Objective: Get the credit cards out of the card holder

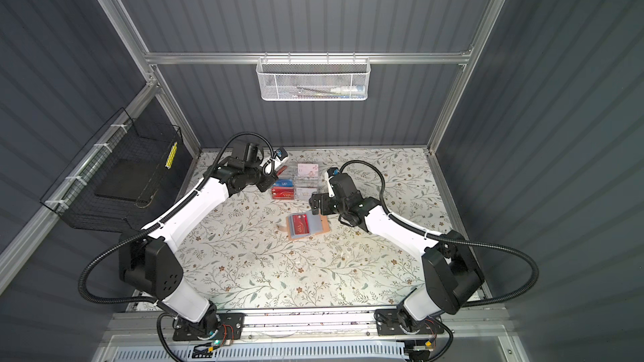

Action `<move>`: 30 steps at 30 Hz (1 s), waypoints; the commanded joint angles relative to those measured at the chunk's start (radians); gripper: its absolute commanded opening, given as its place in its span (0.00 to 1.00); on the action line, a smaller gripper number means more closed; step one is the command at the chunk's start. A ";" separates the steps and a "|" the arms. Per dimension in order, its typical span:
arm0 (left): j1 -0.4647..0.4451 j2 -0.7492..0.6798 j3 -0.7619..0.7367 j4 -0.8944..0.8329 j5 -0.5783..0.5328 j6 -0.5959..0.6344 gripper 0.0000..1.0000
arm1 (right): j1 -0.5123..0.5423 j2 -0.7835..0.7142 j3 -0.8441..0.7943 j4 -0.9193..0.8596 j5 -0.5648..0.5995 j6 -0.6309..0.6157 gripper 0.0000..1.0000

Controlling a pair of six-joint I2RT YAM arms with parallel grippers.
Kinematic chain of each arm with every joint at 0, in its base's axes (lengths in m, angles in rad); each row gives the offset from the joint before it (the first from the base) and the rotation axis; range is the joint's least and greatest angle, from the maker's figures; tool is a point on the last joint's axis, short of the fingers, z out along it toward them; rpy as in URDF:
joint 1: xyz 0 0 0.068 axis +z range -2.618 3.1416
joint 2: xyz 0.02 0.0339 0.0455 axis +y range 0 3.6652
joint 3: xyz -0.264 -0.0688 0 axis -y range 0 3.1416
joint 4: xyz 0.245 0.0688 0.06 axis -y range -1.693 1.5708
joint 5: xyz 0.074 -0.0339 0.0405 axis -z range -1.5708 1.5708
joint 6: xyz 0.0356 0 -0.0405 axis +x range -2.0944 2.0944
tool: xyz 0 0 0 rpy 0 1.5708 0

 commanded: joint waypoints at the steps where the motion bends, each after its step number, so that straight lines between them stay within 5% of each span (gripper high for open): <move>1: 0.010 0.046 0.070 -0.089 0.042 0.219 0.00 | 0.005 -0.022 -0.042 0.094 0.011 -0.043 0.99; 13: 0.017 0.157 0.139 -0.209 0.007 0.490 0.00 | 0.024 -0.066 -0.133 0.154 0.082 -0.086 0.99; 30: 0.031 0.217 0.111 -0.203 -0.013 0.594 0.00 | 0.091 0.002 -0.130 0.217 0.077 -0.140 0.99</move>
